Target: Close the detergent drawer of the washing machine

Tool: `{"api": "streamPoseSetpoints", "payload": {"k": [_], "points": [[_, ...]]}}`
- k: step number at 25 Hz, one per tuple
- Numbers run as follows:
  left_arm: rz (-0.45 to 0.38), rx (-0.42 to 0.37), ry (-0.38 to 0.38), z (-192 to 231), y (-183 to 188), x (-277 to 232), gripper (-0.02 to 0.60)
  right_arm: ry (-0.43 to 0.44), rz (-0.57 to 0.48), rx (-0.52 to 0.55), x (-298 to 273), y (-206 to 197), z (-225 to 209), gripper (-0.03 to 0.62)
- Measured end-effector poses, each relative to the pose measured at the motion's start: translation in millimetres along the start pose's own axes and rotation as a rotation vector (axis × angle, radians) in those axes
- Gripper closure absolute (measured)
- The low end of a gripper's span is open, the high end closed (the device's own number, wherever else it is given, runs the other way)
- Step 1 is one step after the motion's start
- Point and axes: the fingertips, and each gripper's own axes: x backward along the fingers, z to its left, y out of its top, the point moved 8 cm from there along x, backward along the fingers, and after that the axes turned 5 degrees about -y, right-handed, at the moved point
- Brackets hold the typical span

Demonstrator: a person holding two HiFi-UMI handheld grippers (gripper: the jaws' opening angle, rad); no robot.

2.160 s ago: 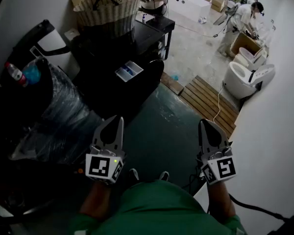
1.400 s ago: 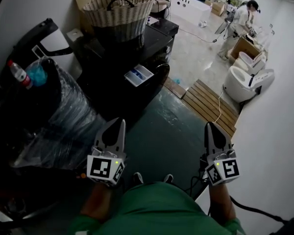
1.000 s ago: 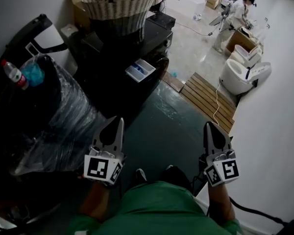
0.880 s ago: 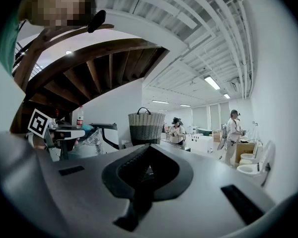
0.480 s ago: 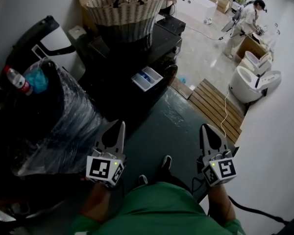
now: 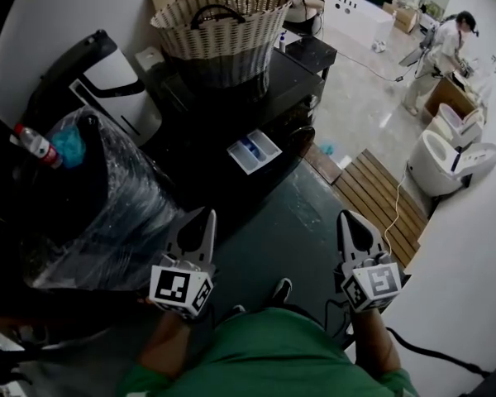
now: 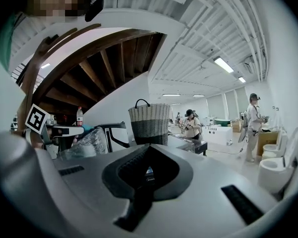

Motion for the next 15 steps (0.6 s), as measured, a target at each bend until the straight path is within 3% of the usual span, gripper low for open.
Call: {"api": "streamPoseSetpoints", "payload": {"k": [15], "points": [[0.060, -0.019, 0.097, -36.0, -4.5, -47.8, 0.555, 0.153, 0.092, -0.025, -47.4, -34.6, -56.4, 0.579]]}}
